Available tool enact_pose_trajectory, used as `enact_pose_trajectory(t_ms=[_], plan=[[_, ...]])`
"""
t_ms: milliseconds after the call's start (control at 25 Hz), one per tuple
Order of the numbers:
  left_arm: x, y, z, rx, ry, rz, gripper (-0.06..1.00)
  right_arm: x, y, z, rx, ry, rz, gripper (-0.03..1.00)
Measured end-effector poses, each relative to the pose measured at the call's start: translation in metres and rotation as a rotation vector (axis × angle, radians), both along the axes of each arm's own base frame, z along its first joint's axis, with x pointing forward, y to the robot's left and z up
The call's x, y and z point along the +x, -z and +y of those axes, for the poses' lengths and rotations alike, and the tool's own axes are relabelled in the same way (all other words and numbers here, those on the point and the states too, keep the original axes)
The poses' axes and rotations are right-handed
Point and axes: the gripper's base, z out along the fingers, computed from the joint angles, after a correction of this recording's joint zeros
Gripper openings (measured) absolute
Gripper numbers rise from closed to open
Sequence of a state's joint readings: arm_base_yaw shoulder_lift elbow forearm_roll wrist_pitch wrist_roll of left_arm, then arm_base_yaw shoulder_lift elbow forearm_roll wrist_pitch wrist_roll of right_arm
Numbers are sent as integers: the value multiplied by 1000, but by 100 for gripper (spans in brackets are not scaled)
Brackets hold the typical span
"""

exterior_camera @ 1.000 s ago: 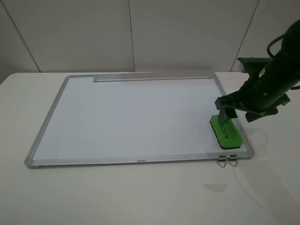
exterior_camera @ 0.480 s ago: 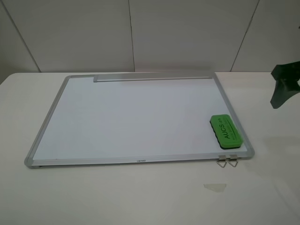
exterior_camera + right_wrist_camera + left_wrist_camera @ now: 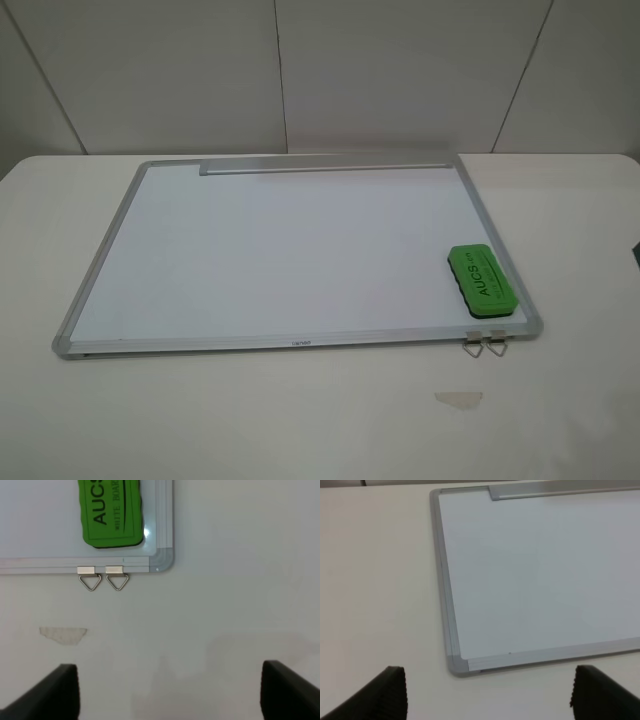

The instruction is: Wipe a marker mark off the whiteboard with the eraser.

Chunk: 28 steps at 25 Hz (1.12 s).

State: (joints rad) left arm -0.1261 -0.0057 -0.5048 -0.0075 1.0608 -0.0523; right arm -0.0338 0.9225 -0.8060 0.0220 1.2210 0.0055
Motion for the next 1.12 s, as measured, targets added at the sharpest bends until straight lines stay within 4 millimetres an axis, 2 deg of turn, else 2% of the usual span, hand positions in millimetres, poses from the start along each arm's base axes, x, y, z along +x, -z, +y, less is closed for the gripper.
enact_pose_trajectory(t_ms=[160, 320, 520, 840, 1120], plan=[[0, 0, 0, 0, 0, 0, 69, -36, -3, 1, -5, 4, -178, 73], [0, 0, 0, 0, 0, 0, 69, -61, -1, 1, -20, 6, -357, 73], [0, 0, 0, 0, 0, 0, 69, -79, 15, 1, -35, 7, -449, 73], [0, 0, 0, 0, 0, 0, 69, -107, 7, 2, -41, 9, -628, 73], [0, 0, 0, 0, 0, 0, 69, -142, 14, 1, -70, 15, -773, 73]])
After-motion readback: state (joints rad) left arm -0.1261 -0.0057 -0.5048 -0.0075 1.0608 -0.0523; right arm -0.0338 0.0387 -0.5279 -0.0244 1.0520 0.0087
